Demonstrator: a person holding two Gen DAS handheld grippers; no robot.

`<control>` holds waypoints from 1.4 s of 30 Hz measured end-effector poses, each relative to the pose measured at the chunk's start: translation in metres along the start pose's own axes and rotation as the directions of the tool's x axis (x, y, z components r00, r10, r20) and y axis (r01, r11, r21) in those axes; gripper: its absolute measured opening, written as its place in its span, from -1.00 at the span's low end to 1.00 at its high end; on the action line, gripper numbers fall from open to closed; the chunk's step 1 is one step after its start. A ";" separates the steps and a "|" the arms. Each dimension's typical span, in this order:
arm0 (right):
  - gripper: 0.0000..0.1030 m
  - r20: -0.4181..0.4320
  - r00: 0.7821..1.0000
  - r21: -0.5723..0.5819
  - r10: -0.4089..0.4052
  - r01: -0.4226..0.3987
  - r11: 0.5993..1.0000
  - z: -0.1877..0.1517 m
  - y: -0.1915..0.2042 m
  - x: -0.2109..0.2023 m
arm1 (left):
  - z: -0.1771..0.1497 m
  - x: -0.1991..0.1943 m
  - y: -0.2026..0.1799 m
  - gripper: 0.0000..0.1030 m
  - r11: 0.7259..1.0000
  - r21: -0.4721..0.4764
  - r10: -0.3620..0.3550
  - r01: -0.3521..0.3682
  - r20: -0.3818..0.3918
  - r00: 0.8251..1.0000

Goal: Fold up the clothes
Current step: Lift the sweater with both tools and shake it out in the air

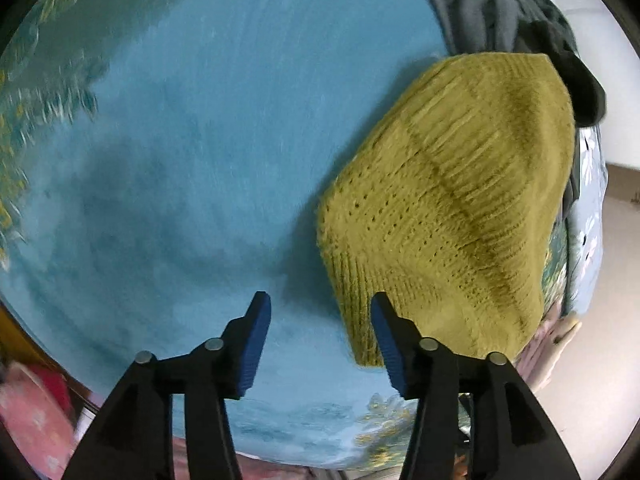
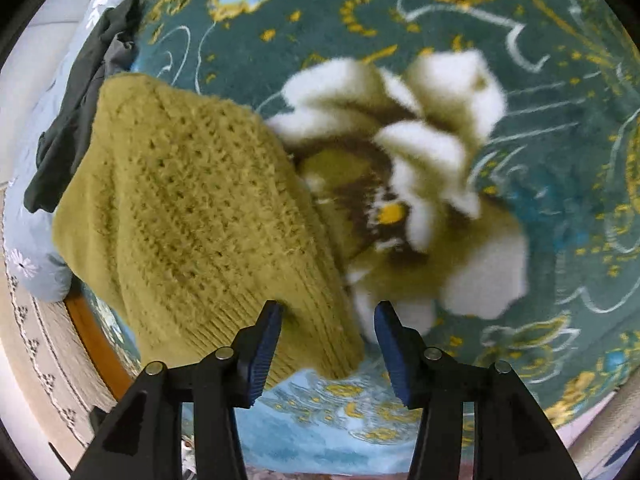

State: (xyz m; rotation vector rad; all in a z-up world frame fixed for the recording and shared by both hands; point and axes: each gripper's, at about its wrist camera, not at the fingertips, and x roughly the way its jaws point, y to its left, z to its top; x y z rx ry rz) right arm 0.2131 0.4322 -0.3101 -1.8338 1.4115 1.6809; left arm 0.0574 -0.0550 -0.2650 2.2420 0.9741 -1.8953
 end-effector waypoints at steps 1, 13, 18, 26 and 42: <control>-0.02 -0.001 1.000 0.007 0.001 -0.001 1.000 -0.001 0.001 0.003 | 0.000 0.005 0.002 0.07 0.999 -0.028 -0.026 0.026 -0.005 1.000; -0.77 0.078 0.997 -0.100 -0.018 0.026 0.995 -0.016 -0.013 -0.041 | -0.018 0.024 -0.024 -0.76 0.994 0.081 0.070 -0.074 0.052 0.996; -0.77 0.066 0.996 -0.079 -0.058 0.063 0.995 -0.020 -0.035 -0.045 | -0.029 0.020 -0.013 -0.87 0.922 0.222 0.303 -0.316 0.091 0.949; -0.50 0.046 0.999 -0.068 -0.026 0.030 0.997 -0.019 -0.045 -0.038 | -0.025 0.010 0.044 -0.18 0.999 -0.012 0.034 -0.034 0.065 0.997; -0.46 0.050 0.998 0.080 0.039 -0.043 0.996 -0.021 -0.079 -0.026 | -0.035 0.047 0.026 -0.45 0.999 -0.037 -0.031 0.031 0.008 0.999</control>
